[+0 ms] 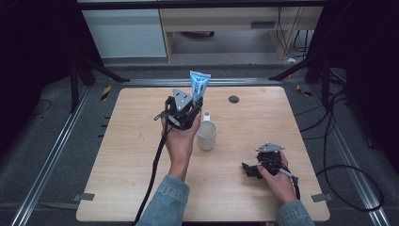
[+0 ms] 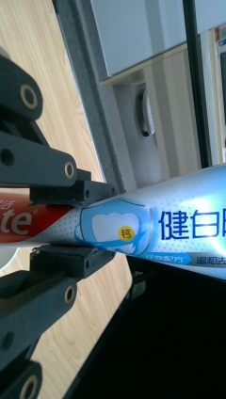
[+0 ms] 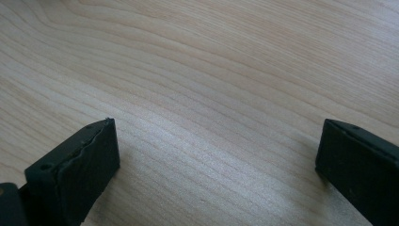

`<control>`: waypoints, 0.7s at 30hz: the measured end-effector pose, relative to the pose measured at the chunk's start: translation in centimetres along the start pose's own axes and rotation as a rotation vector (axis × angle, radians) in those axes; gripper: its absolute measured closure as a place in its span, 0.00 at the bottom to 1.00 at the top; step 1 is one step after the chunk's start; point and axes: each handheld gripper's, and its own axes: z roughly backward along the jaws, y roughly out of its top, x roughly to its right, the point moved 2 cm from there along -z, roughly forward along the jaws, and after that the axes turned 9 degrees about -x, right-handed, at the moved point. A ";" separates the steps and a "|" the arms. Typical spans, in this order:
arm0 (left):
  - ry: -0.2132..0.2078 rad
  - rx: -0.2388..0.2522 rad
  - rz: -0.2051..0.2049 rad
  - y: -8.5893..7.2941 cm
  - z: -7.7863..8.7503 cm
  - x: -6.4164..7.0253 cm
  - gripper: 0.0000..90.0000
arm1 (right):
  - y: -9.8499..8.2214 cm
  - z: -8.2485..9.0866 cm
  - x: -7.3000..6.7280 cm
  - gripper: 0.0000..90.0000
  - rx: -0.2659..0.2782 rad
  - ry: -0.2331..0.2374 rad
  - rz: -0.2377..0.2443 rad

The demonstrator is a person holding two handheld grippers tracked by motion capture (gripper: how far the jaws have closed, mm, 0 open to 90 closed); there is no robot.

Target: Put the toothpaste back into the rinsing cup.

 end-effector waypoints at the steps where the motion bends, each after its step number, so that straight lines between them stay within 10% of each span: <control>1: 0.001 0.008 -0.005 0.0 0.0 0.0 0.81 | 0.0 0.0 0.0 0.00 0.000 0.000 0.001; 21: 0.066 0.166 0.003 -0.5 0.0 2.0 0.81 | 0.0 0.0 0.0 0.00 0.000 0.001 0.002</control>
